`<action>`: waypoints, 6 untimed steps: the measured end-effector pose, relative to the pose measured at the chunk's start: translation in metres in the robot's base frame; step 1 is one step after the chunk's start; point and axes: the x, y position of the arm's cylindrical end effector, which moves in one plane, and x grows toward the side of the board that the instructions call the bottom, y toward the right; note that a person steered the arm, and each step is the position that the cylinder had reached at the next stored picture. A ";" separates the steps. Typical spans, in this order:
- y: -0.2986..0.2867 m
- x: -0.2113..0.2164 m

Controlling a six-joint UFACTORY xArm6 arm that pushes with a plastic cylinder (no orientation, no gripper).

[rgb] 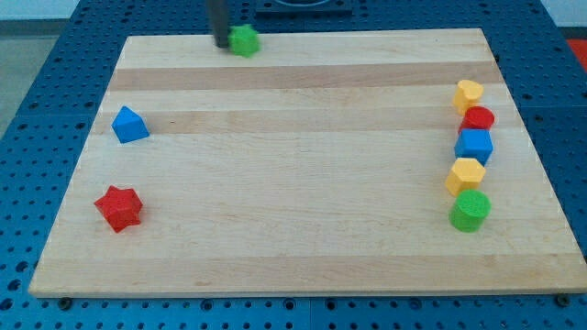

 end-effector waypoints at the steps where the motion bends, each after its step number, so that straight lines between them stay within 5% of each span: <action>1: 0.058 0.049; 3: 0.003 0.030; 4: 0.075 0.017; 6: 0.060 -0.002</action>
